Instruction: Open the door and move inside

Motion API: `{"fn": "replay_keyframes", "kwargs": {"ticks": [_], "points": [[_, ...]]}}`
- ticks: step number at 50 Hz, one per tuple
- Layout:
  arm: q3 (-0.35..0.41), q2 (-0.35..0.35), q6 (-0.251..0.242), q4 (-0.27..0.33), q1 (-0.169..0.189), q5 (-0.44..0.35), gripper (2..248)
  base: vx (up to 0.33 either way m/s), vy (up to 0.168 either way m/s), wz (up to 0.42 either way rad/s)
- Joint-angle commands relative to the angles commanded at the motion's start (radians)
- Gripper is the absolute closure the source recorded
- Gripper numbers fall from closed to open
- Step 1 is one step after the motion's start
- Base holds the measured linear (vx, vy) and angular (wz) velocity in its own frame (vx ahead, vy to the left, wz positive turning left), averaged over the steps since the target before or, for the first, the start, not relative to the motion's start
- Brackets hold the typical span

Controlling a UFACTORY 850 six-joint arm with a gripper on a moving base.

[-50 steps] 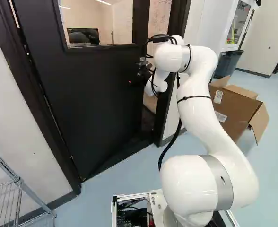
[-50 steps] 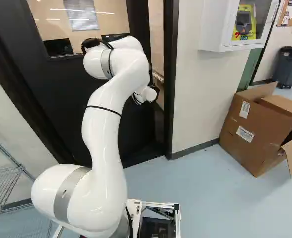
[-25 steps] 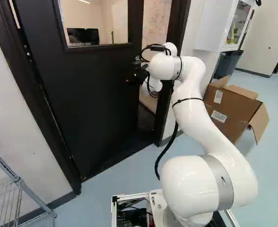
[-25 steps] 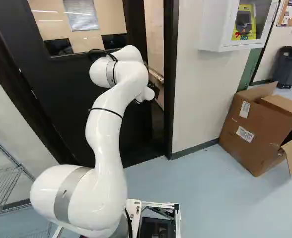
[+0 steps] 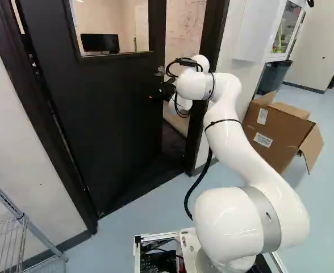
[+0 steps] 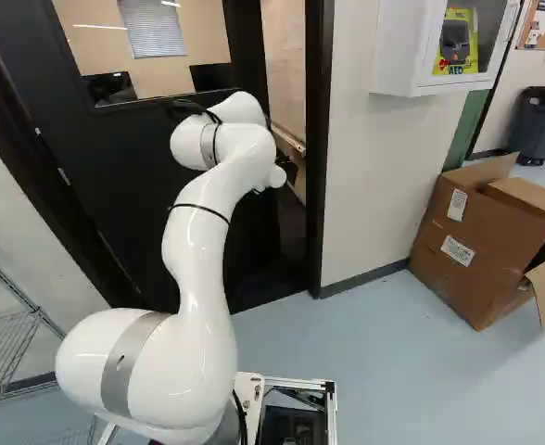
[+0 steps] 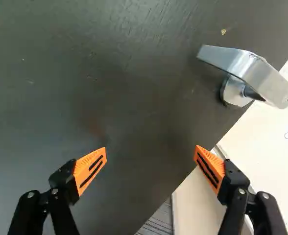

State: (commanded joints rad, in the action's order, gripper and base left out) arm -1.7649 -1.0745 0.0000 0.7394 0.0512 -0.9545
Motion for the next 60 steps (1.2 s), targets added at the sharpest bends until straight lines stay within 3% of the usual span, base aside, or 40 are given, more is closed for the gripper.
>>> {"fn": "replay_keyframes", "kwargs": {"ticks": [60], "points": [[0.472, 0.316, 0.0, 0.0, 0.018, 0.0, 3, 0.0, 0.0, 0.0]]}}
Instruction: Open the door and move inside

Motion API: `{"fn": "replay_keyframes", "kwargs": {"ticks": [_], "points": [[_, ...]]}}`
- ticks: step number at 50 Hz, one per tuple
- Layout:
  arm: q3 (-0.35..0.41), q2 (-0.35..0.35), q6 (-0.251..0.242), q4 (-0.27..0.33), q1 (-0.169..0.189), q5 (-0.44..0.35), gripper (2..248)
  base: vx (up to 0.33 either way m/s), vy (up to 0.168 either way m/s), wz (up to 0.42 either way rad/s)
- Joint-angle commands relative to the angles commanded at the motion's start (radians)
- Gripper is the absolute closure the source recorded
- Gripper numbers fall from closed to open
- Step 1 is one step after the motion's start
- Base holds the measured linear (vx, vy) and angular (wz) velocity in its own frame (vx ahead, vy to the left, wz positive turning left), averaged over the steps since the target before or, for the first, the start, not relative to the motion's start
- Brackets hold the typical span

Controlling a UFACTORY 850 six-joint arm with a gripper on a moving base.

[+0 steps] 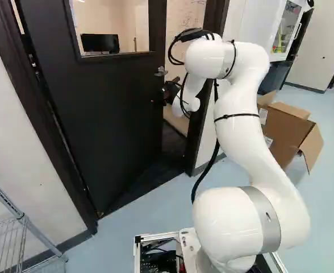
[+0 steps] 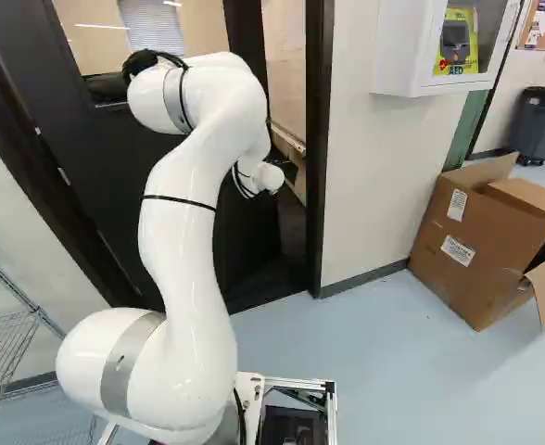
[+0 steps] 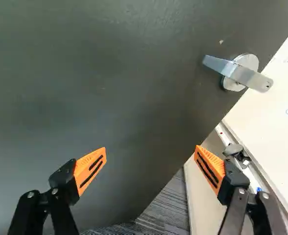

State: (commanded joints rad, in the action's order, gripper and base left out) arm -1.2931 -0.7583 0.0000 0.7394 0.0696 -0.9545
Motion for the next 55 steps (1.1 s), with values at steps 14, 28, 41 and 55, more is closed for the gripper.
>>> {"fn": "replay_keyframes", "kwargs": {"ticks": [14, 28, 41, 55], "points": [[0.094, 0.065, 0.0, -0.002, 0.002, 0.0, 3, 0.0, 0.0, 0.0], [0.184, 0.129, 0.0, -0.027, 0.005, 0.0, 3, 0.0, 0.0, 0.0], [0.264, 0.187, 0.0, -0.073, 0.007, 0.0, 3, 0.0, 0.0, 0.0], [0.349, 0.25, 0.0, -0.13, 0.01, 0.0, 3, 0.0, 0.0, 0.0]]}}
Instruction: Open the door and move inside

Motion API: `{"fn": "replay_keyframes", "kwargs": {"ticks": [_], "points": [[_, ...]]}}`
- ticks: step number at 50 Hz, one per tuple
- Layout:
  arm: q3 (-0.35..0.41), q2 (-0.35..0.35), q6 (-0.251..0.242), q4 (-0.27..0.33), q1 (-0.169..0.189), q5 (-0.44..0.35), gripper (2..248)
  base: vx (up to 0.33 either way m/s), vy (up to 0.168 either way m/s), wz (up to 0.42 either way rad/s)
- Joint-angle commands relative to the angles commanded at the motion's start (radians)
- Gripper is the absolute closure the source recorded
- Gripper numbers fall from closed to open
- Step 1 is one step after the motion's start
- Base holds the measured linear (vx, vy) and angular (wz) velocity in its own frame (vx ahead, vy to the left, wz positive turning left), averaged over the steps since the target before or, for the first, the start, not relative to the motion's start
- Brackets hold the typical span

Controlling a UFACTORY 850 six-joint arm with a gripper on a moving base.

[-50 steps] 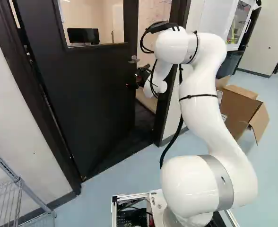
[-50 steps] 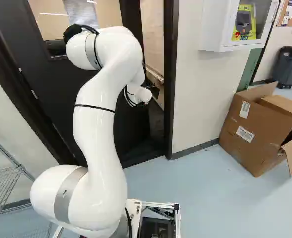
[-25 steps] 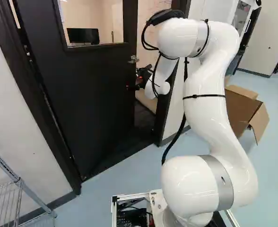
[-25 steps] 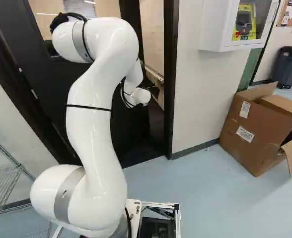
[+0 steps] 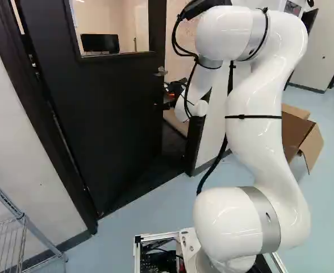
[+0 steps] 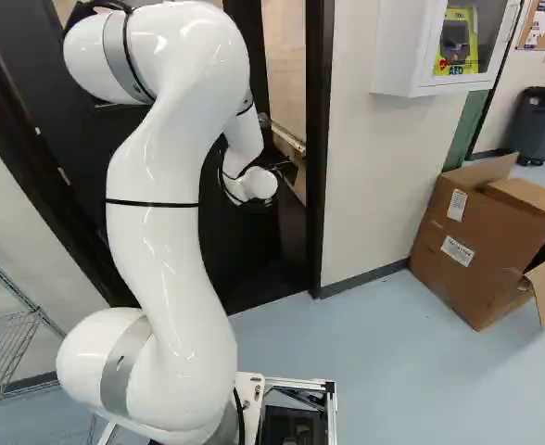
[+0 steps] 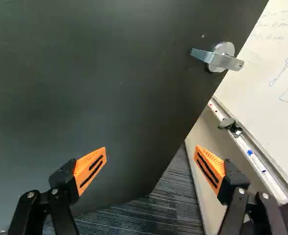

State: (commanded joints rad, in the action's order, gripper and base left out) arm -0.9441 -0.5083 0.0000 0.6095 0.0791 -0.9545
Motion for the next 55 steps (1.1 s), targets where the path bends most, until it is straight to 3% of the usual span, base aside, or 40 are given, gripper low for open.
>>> {"fn": "replay_keyframes", "kwargs": {"ticks": [55], "points": [[0.313, 0.249, 0.0, -0.257, 0.005, -0.04, 3, 0.0, 0.0, 0.0]]}}
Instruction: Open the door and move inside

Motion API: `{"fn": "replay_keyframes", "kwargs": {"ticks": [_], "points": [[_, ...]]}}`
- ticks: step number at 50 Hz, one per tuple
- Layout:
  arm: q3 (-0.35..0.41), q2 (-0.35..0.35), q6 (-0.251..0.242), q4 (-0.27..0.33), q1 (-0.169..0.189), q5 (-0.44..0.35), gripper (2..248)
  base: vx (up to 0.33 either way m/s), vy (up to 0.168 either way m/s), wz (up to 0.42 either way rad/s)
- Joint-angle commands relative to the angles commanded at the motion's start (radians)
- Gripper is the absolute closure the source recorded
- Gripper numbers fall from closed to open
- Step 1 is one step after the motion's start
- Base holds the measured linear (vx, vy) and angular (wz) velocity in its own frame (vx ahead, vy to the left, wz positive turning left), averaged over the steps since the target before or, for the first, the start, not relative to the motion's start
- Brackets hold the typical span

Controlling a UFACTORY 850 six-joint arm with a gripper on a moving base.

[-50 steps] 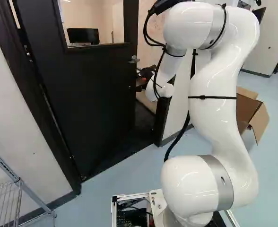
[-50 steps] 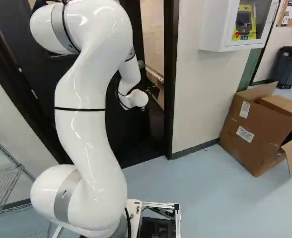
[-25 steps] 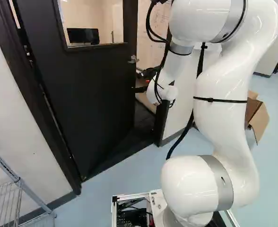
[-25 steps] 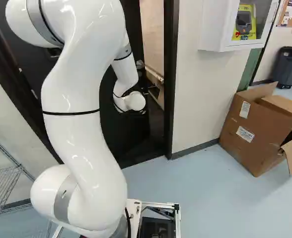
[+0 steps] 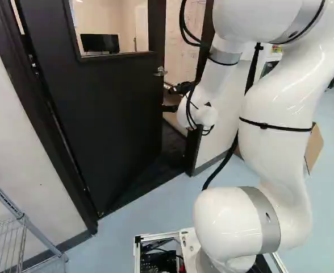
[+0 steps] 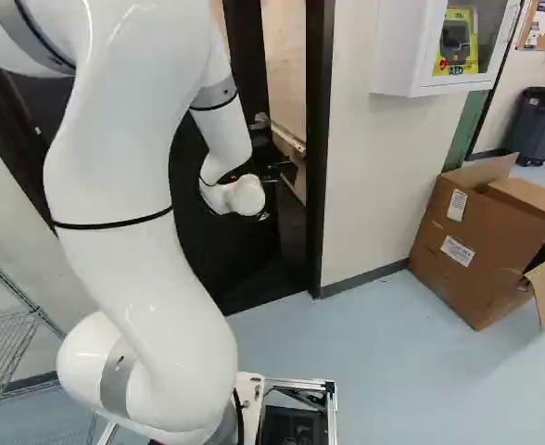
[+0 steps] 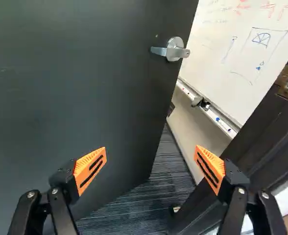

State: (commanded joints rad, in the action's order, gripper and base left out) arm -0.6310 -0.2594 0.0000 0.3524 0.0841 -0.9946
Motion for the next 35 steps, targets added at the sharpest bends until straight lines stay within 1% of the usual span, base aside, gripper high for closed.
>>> {"fn": "replay_keyframes", "kwargs": {"ticks": [23, 35], "points": [[0.124, 0.108, 0.0, -0.132, -0.025, -0.014, 3, 0.0, 0.0, 0.0], [0.188, 0.167, 0.0, -0.203, -0.031, -0.014, 3, 0.0, 0.0, 0.0]]}}
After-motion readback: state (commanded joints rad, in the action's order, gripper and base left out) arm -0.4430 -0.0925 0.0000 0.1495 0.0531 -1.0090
